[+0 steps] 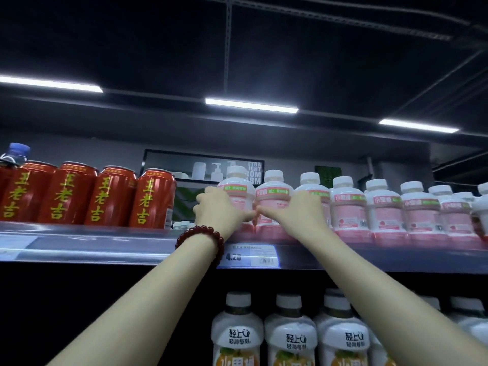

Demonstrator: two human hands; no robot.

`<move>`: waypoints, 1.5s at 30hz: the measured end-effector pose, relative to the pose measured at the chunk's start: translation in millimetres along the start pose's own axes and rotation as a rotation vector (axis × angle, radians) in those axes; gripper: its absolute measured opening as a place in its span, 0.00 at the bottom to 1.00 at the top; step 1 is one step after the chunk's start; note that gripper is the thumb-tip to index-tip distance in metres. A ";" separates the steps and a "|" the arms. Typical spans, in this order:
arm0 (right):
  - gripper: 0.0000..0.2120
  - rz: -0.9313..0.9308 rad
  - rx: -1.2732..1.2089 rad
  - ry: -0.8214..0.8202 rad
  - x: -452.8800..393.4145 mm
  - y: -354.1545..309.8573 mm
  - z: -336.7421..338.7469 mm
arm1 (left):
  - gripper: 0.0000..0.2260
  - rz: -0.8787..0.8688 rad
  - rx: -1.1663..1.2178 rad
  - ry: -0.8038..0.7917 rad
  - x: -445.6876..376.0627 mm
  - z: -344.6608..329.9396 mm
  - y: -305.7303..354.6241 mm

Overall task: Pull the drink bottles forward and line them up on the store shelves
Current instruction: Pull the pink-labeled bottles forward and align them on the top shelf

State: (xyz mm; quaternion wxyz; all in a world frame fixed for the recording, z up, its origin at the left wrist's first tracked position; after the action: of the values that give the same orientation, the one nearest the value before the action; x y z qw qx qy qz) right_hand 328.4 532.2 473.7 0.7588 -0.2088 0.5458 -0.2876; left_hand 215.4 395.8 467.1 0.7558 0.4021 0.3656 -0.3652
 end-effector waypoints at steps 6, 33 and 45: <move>0.28 -0.009 0.110 0.024 -0.6 -1.1 -6.9 | 0.24 -0.052 -0.002 -0.067 -5.7 0.9 0.0; 0.45 -0.011 -0.070 -0.029 10.0 -11.1 -2.1 | 0.39 -0.018 0.069 -0.005 -3.4 6.2 -17.2; 0.35 -0.006 -0.092 -0.152 8.2 4.5 4.8 | 0.36 -0.007 0.240 -0.099 -5.4 3.4 -21.8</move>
State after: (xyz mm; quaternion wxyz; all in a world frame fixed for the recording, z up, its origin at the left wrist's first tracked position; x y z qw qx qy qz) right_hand 335.9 530.1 466.6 0.7866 -0.2665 0.4988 -0.2478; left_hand 195.3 385.3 465.6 0.7182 0.4699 0.2831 -0.4281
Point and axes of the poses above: each hand's wrist, its own x-axis away from the middle knuckle, its own z-axis out of the back of the hand, y = z × x, the point moved 8 cm from there along -x, towards the middle knuckle, and after that the axes turned 15 degrees about -z, right-handed, at the moved point
